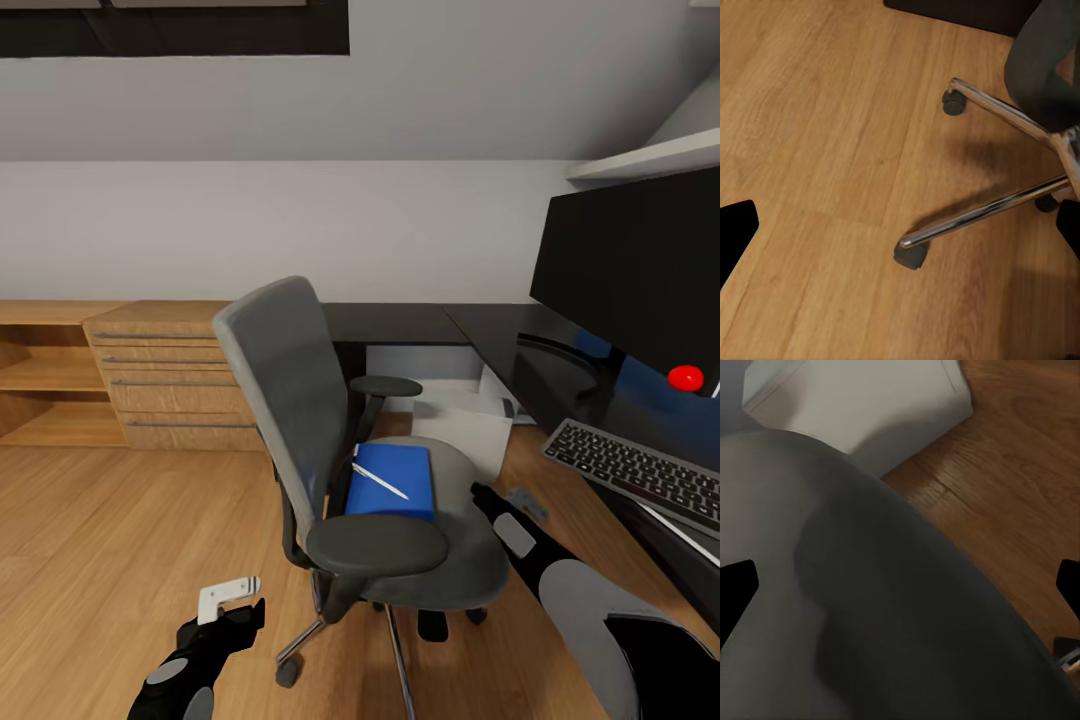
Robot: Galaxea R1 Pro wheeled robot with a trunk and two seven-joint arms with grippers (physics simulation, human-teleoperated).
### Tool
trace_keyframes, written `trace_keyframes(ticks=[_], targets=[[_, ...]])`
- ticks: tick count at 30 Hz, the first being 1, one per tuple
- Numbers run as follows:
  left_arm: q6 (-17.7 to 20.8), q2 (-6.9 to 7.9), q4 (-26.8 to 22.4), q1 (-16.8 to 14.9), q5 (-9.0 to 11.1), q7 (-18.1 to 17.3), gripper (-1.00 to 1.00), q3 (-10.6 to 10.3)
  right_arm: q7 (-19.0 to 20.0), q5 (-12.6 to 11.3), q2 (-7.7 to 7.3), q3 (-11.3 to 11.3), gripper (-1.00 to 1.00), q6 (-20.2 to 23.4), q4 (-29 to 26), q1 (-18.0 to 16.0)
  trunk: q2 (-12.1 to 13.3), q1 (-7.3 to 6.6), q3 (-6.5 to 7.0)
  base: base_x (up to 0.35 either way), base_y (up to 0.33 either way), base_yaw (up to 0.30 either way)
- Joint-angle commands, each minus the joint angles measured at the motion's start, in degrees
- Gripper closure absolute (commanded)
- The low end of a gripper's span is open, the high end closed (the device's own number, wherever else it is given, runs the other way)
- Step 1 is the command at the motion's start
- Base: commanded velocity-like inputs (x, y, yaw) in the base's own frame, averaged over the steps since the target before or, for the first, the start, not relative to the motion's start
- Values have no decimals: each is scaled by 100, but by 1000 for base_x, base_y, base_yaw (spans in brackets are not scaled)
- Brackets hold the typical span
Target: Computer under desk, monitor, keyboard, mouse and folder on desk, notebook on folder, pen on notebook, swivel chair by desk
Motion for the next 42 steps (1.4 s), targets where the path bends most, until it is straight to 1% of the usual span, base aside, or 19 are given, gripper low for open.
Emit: trace_keyframes(ticks=[1,7,24,37,42], targets=[[11,1,-8,-2,60,53,-100,-4,-5,-91,3,-39,-100,-10,4,2,-1,1,-6,30,0,0],[11,1,-8,-2,60,53,-100,-1,-7,-134,2,-60,-100,-5,11,2,-1,1,-6,7,0,0],[11,1,-19,-2,60,53,-100,28,2,-139,24,-56,-100,-13,16,2,-1,1,-6,0,0,4],[11,0,-25,-2,60,53,-100,34,2,-139,19,-56,-100,-13,12,2,-1,1,52,0,0,201],[11,-2,-25,-2,60,53,-100,34,5,-139,19,-56,-100,-14,19,2,-1,1,77,-95,94,222]])
